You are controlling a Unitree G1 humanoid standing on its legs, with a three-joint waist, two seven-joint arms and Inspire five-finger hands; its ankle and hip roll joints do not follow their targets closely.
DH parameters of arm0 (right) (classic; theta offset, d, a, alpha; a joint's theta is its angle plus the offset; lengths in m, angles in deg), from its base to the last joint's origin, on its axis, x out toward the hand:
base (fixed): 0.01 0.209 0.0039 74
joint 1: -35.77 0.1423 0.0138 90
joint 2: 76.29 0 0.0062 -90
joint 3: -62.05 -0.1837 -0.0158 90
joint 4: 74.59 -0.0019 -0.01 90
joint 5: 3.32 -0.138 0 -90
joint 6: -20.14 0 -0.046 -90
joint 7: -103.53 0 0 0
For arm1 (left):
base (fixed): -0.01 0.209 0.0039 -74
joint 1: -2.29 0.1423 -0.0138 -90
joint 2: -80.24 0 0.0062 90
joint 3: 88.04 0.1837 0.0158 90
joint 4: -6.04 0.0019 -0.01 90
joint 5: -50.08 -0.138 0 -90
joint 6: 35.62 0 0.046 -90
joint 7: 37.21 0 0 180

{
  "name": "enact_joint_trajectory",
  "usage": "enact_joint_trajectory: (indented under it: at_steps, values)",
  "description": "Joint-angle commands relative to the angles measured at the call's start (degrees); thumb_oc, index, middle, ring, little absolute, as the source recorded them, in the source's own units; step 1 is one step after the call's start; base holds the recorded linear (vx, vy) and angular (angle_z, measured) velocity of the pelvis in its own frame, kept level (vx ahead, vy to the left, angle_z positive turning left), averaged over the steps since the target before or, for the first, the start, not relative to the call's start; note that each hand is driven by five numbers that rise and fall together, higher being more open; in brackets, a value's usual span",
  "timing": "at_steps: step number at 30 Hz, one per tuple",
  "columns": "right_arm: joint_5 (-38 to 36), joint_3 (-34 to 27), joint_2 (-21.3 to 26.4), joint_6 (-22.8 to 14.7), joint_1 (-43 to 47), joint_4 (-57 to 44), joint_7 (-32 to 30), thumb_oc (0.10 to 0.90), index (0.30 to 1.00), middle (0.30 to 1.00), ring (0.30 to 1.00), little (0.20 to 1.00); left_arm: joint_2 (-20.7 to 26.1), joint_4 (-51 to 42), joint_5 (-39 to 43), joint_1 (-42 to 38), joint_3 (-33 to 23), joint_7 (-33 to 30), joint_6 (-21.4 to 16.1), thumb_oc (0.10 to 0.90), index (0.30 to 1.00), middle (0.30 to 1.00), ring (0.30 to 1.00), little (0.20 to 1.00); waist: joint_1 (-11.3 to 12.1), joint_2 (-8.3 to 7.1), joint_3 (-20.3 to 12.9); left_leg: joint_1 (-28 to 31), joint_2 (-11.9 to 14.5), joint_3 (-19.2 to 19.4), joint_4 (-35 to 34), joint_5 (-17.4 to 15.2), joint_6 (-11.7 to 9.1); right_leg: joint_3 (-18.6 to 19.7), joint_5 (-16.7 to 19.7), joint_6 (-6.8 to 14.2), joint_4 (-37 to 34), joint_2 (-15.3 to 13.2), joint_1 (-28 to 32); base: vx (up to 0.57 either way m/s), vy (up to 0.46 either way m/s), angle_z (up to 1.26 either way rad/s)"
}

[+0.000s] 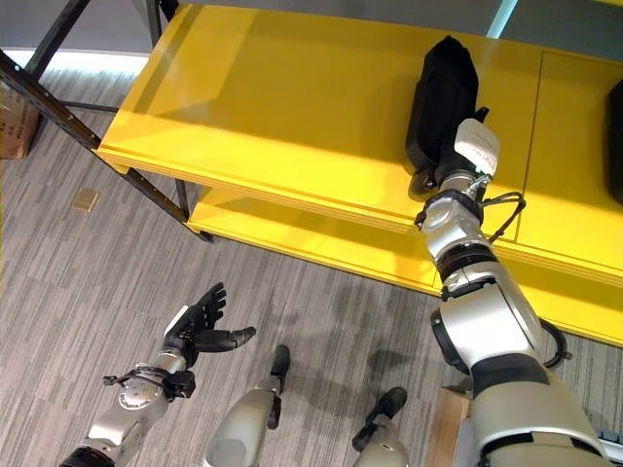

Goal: Move parts from the plastic box to the shelf.

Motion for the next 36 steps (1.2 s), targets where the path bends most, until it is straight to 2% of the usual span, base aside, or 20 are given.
enact_joint_trajectory:
  at_steps: [1,2,3,4,19,29,36]
  values:
    - [-1.09,2.27,4.73,3.49,4.26,3.70,-1.71,0.400,0.300,0.300,0.300,0.300,4.17,-5.17,1.73,-2.37,1.80,-1.45,-4.23,0.900,1.000,1.000,1.000,1.000,0.73,0.04,0.34,0.88,2.82,-0.61,1.00,-1.02,-0.71,4.83,0.34,4.77,5.76,-3.19,0.98,0.00,0.000,0.00]
    - [-1.34,2.23,4.72,3.37,4.30,3.63,-1.71,0.490,0.426,0.426,0.426,0.426,4.21,-5.12,1.71,-2.46,1.77,-1.46,-4.24,0.900,1.000,1.000,1.000,1.000,0.74,0.03,0.32,0.88,2.82,-0.62,1.01,-0.97,-0.72,4.79,0.34,4.77,5.67,-3.15,1.08,0.00,0.000,0.00]
    - [-1.53,2.19,4.66,3.21,4.18,3.40,-1.87,0.827,0.898,0.898,0.898,0.898,4.27,-5.10,1.68,-2.50,1.80,-1.48,-4.29,0.900,1.000,1.000,1.000,1.000,0.76,0.03,0.34,0.95,2.79,-0.61,1.03,-0.99,-0.71,4.79,0.33,4.79,5.80,-3.16,1.05,0.00,0.000,0.00]
    - [-1.53,2.19,4.66,3.21,4.18,3.40,-1.87,0.900,1.000,1.000,1.000,1.000,4.27,-5.10,1.68,-2.50,1.80,-1.48,-4.29,0.900,1.000,1.000,1.000,1.000,0.76,0.03,0.34,0.95,2.79,-0.61,1.03,-0.99,-0.71,4.79,0.33,4.79,5.81,-3.16,1.05,0.00,0.000,0.00]
    - [-4.22,3.05,1.17,0.80,5.85,-1.74,-1.72,0.900,1.000,1.000,1.000,1.000,4.34,-3.95,1.92,-2.73,1.63,-2.16,-4.55,0.900,1.000,1.000,1.000,1.000,0.17,-0.34,0.38,0.87,2.87,-0.47,1.22,-1.03,-0.82,5.46,0.28,4.62,6.23,-3.12,0.48,0.00,0.000,0.00]
    - [-6.31,2.67,-3.92,-1.83,4.81,-15.01,-3.64,0.900,1.000,1.000,1.000,1.000,4.43,-3.27,2.25,-2.46,0.49,-3.65,-4.75,0.900,1.000,1.000,1.000,1.000,-0.66,-1.07,0.52,0.74,3.00,-0.23,1.63,-1.29,-0.70,6.15,0.28,4.44,6.74,-2.99,0.04,0.00,0.000,-0.03]
    - [-5.39,2.08,-5.04,-2.43,3.41,-24.49,-4.13,0.900,1.000,1.000,1.000,1.000,4.55,-3.31,2.33,-1.70,-0.32,-4.05,-4.52,0.900,1.000,1.000,1.000,1.000,-1.35,-1.69,0.74,0.37,3.05,-0.09,1.81,-1.27,-0.60,6.54,0.63,4.33,6.82,-3.04,-0.38,0.00,0.001,0.00]
